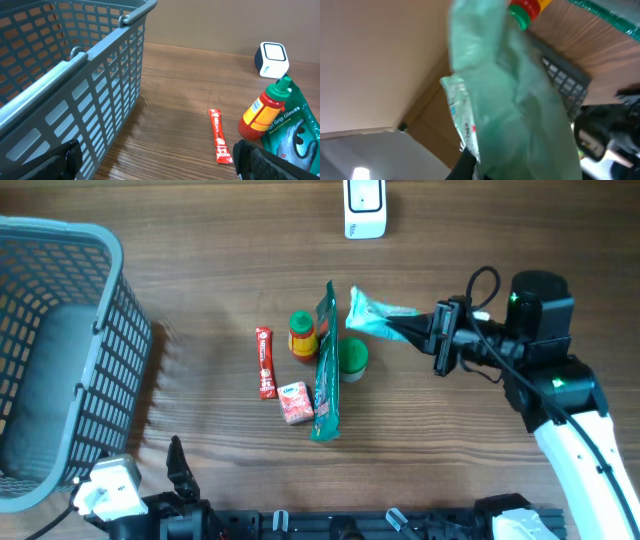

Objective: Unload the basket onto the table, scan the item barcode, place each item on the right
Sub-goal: 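Lift the wipes pack and carry it toward the white scanner, then hold the wipes pack in front of the scanner window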

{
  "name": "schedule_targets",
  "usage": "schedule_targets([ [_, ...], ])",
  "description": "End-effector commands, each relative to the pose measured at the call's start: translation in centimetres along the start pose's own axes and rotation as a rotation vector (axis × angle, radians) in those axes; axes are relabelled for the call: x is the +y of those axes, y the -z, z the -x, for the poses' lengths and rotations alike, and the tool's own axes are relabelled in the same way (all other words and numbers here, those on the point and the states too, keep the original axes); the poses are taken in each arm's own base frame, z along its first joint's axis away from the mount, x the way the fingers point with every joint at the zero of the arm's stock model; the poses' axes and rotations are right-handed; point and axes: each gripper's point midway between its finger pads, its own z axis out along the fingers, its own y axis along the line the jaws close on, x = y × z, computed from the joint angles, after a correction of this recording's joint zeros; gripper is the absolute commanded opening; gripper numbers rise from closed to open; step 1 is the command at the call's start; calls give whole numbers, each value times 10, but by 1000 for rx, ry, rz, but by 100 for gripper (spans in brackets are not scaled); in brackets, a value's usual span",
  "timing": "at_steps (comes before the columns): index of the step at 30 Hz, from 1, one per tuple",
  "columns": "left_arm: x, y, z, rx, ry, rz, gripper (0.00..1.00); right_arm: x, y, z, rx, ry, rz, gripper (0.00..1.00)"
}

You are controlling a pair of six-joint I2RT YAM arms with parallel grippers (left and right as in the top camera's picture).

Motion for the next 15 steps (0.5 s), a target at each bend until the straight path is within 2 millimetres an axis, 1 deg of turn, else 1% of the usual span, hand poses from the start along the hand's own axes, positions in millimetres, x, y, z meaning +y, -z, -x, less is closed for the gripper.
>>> schedule_targets([
  [1,-1,2,1,-10,9,-8,100,-8,-7,7,63,-158,-80,4],
  [3,-1,2,1,-10,9,-8,100,-19,-17,20,74,-222,-141,4],
  [6,-1,2,1,-10,9,-8,100,-21,-25,32,70,-115,-155,4],
  [8,-1,2,1,-10,9,-8,100,-17,-27,59,-53,110,-129,4],
  [9,-1,2,1,-10,9,-8,100,-13,-27,70,-114,214,-119,4],
  [10,-1,2,1,-10,9,-8,100,-8,-27,75,-144,300,-106,4],
  [13,-1,2,1,-10,9,-8,100,19,-27,77,-184,458,-22,4],
  [14,-1,2,1,-10,9,-8,100,29,-26,82,-235,549,4,4],
  [15,-1,2,1,-10,9,-9,100,32,-24,88,-274,577,6,4],
])
